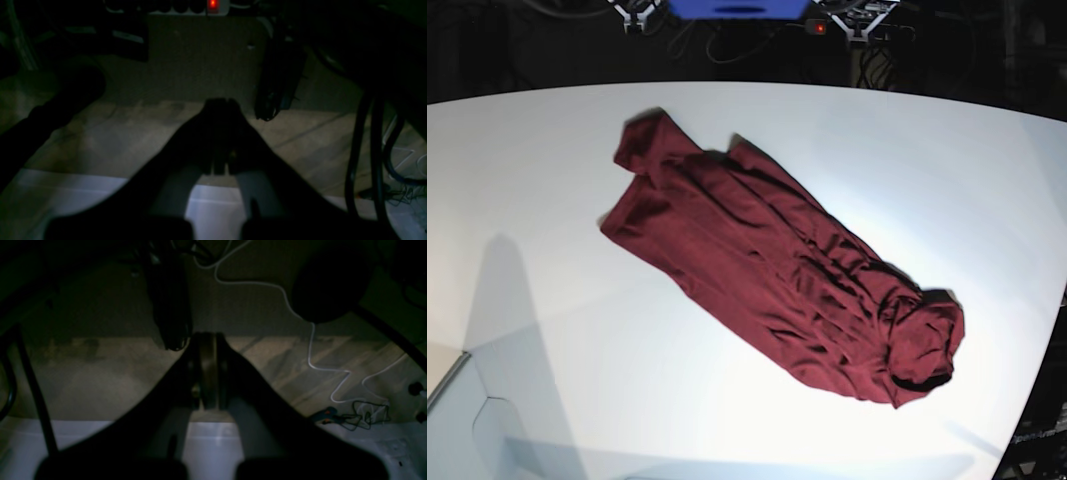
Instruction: Layout the t-shirt on the table in an organized manner, then fold the t-shirt properly
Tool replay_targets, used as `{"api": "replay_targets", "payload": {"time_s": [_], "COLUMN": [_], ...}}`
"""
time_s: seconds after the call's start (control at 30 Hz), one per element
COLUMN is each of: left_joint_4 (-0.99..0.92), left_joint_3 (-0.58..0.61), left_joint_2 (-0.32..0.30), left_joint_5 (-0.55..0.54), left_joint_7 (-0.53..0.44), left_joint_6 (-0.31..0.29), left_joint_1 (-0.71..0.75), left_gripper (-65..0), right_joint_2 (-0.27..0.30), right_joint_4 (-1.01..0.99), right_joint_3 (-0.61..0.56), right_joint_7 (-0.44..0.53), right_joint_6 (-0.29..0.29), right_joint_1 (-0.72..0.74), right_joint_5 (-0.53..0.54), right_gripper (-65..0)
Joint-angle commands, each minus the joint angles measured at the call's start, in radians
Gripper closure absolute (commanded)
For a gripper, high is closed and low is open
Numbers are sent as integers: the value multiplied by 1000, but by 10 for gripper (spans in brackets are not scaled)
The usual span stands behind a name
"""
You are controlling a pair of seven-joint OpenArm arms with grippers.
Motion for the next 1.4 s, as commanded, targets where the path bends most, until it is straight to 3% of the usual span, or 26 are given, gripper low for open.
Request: {"api": "replay_targets", "payload": {"time_s": [0.0, 0.3, 0.53, 0.73, 1.23, 1.37], "left_joint_4": [1, 176, 190, 202, 323, 385], "left_joint_3": [3, 3, 3, 0, -3, -5], "left_joint_2": [-2, -16, -17, -19, -37, -37], "left_joint_5": [-1, -4, -2, -4, -5, -5], "left_joint_7": [1, 10, 12, 104, 105, 105], "left_joint_6": [10, 9, 9, 9, 9, 9], "left_joint_1": [2, 91, 104, 104, 156, 193], "left_gripper": [-4, -1, -1, -1, -1, -1], "right_joint_2": [1, 4, 0, 0, 0, -2], "right_joint_4": [4, 121, 130, 137, 139, 220], "right_joint_3": [1, 6, 6, 6, 6, 4], "right_joint_7": [9, 12, 7, 7, -22, -19], "right_joint_6": [-18, -18, -18, -18, -18, -17], "right_joint_1": [-8, -61, -69, -87, -83, -129], "right_joint_5": [6, 6, 6, 6, 6, 6], "right_gripper": [0, 0, 0, 0, 0, 0]}}
